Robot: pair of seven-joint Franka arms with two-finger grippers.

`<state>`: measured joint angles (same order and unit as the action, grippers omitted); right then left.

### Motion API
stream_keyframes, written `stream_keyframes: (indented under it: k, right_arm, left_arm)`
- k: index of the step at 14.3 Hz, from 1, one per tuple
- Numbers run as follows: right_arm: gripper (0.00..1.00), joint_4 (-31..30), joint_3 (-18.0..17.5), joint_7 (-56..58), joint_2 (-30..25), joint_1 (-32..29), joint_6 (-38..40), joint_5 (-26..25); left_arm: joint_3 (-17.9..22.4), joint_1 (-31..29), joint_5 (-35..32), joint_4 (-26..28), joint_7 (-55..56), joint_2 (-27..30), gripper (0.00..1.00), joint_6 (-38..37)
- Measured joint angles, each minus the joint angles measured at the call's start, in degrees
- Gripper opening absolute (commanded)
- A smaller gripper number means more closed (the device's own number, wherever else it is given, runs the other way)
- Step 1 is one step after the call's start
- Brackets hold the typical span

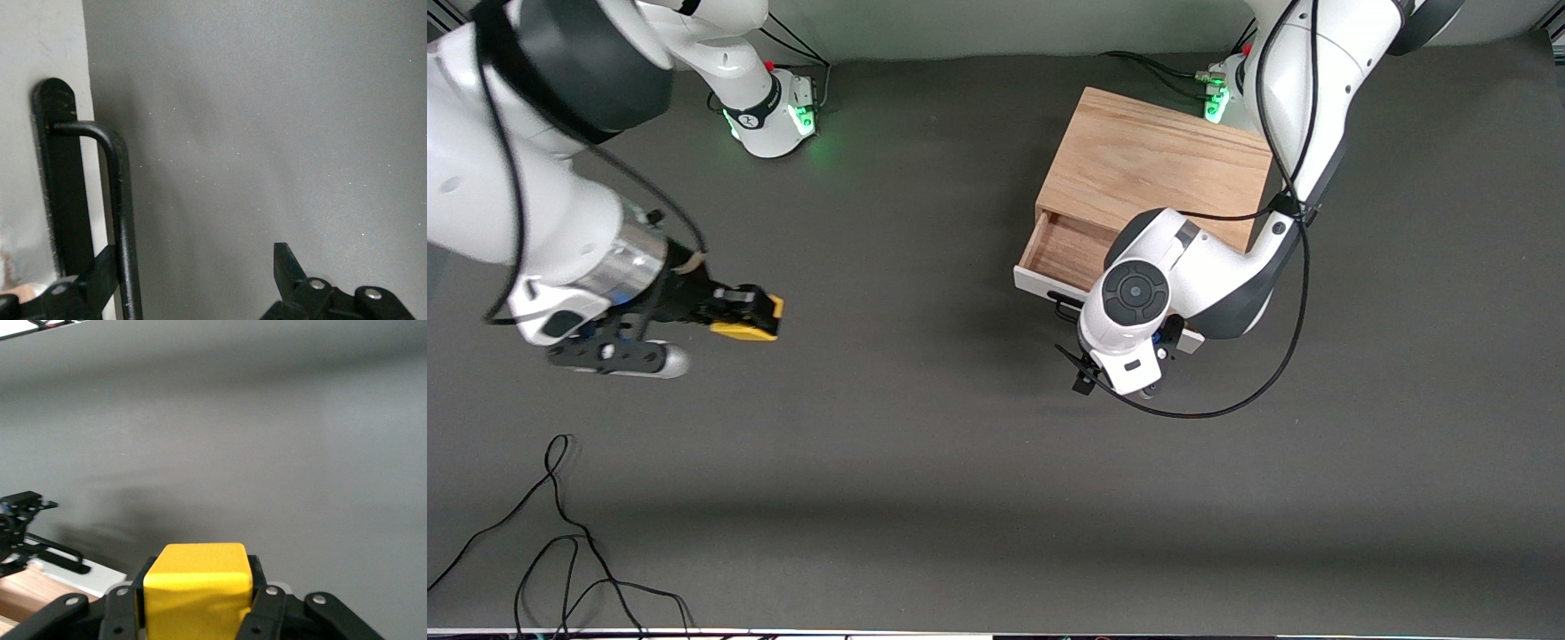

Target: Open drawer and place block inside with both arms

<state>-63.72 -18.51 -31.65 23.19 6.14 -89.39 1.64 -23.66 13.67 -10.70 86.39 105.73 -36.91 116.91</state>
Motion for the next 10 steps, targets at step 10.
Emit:
stream_keyframes:
  k: [10]
  right_arm:
    - [0.00, -0.12, -0.35, -22.44, 5.66, 14.83, -8.55, -6.96]
  left_arm:
    - [0.19, 0.18, -0.03, -3.84, 0.02, -2.47, 1.00, 4.98]
